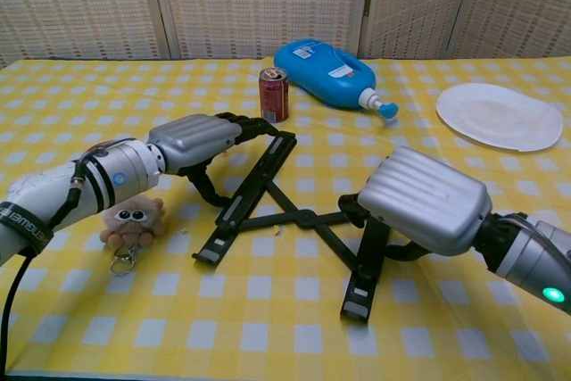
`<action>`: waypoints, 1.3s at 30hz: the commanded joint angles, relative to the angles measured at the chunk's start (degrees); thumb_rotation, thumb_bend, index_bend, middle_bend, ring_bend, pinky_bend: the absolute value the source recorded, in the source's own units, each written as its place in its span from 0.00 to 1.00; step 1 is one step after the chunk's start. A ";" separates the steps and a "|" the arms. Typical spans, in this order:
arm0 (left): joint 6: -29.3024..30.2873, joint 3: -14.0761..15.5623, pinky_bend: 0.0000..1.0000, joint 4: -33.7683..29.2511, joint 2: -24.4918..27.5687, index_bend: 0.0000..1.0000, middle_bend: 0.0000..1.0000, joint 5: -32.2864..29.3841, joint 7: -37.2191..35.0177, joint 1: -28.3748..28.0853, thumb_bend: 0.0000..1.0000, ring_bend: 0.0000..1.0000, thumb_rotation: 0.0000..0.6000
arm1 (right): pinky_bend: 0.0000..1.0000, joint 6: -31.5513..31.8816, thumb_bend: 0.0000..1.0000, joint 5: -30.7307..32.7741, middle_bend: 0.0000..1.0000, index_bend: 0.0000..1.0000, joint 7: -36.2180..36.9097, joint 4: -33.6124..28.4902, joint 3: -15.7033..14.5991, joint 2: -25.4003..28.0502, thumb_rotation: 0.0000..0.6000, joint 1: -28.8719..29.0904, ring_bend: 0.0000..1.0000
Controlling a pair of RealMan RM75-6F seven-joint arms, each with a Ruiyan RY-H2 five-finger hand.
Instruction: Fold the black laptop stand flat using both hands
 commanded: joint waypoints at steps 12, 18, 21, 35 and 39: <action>-1.60 0.49 0.00 -6.34 2.19 0.01 0.05 -0.90 -2.12 0.62 0.15 0.00 1.00 | 0.79 0.97 0.18 -0.52 0.76 0.55 -0.65 3.01 0.02 -3.05 1.00 1.88 0.76; -2.04 0.67 0.00 -8.41 2.54 0.00 0.05 -1.02 -2.35 0.68 0.15 0.00 1.00 | 0.79 1.05 0.18 -0.88 0.76 0.55 -1.56 3.89 0.03 -4.77 1.00 2.88 0.76; -2.34 0.86 0.00 -9.26 2.61 0.00 0.05 -1.02 -2.18 0.67 0.15 0.00 1.00 | 0.79 1.05 0.18 -0.85 0.76 0.55 -1.88 4.30 0.14 -5.64 1.00 3.30 0.76; -1.25 0.90 0.00 -11.65 3.71 0.00 0.05 -0.96 -1.15 1.31 0.15 0.00 1.00 | 0.79 1.22 0.18 -0.51 0.73 0.55 -1.78 3.37 -0.23 -6.64 1.00 4.28 0.74; 0.90 0.39 0.00 -13.62 5.92 0.00 0.05 -1.29 -1.14 2.56 0.15 0.00 1.00 | 0.74 -0.33 0.18 -0.32 0.60 0.40 -1.47 -3.91 -0.52 -1.79 1.00 5.14 0.64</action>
